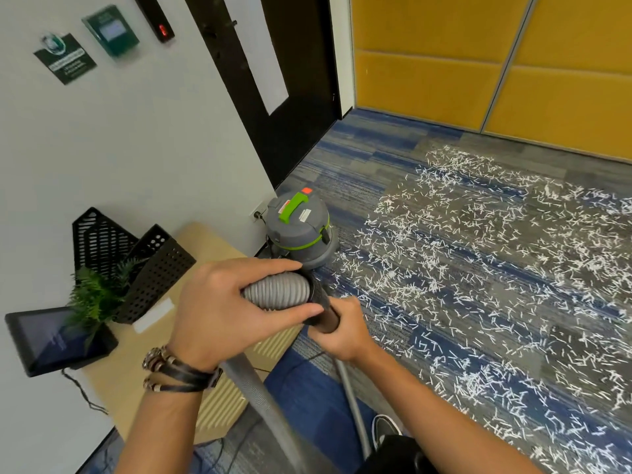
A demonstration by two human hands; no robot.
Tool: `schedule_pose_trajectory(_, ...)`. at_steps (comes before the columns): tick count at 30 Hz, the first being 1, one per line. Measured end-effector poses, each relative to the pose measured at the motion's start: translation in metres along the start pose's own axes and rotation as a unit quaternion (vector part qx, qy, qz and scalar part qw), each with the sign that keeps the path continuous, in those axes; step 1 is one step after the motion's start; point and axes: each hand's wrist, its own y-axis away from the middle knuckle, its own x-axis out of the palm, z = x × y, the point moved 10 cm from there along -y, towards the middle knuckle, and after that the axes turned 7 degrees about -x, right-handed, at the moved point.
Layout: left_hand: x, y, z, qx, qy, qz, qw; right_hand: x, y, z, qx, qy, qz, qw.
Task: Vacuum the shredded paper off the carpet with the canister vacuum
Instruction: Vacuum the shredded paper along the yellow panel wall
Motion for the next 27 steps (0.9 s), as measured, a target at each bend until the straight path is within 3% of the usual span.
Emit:
schedule_pose_trajectory(8, 0.038, -0.011, 0.001, -0.02, -0.068, 0.041, 0.997, -0.004, -0.008, -0.021, 0.002, -0.017, -0.011, 1.0)
schedule_pose_trajectory(16, 0.021, -0.005, -0.017, 0.003, 0.009, 0.052, 0.999, -0.004, 0.011, -0.012, -0.003, -0.033, 0.035, 0.999)
schedule_pose_trajectory(20, -0.004, -0.004, -0.023, 0.016, -0.003, 0.016, 1.0, -0.006, 0.005, 0.007, -0.039, -0.009, 0.002, 0.999)
schedule_pose_trajectory(27, -0.003, -0.007, -0.007, -0.024, 0.015, 0.035, 0.999, 0.013, -0.005, -0.002, -0.023, -0.004, -0.008, 1.0)
